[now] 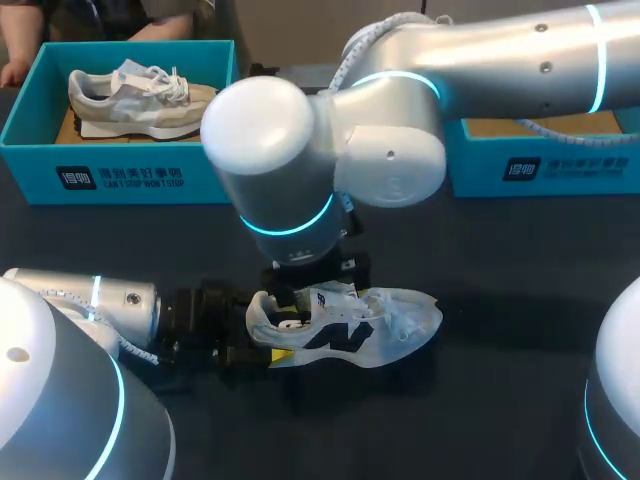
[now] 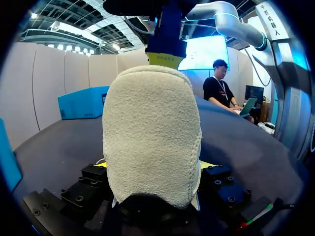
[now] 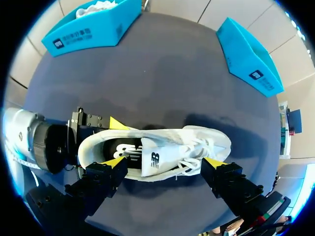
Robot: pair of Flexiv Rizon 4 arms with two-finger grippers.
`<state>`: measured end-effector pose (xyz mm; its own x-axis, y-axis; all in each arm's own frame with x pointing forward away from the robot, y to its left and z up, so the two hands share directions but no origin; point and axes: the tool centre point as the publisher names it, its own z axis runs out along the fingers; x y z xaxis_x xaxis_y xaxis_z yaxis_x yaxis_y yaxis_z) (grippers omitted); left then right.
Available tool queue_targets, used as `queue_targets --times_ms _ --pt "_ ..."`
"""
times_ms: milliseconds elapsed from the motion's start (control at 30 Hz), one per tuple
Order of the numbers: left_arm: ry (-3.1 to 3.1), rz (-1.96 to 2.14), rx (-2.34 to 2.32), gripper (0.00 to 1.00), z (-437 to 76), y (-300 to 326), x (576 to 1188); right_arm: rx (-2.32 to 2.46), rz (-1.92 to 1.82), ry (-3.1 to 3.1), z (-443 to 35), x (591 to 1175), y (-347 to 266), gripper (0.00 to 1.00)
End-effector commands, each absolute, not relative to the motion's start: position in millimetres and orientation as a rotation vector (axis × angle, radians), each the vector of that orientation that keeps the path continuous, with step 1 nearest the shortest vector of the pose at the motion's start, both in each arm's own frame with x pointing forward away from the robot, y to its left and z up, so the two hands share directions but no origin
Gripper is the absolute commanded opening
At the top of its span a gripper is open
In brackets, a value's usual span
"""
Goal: Take the shoe out of the shoebox, open the shoe tongue, remove and reinsert the insole, then place the shoe into the shoebox
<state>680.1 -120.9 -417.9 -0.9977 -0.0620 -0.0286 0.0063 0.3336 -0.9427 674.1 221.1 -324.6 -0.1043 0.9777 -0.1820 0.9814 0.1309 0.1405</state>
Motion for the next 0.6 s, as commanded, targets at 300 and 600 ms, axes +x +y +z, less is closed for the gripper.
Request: queue_targets --times_ms 300,600 --pt "2.522 -1.775 -0.051 0.0 -421 -120 682 2.082 -0.254 1.733 -355 673 229 1.0" --pt "2.522 -1.775 -0.051 0.0 -421 -120 682 2.103 -0.341 1.671 -357 671 212 1.0"
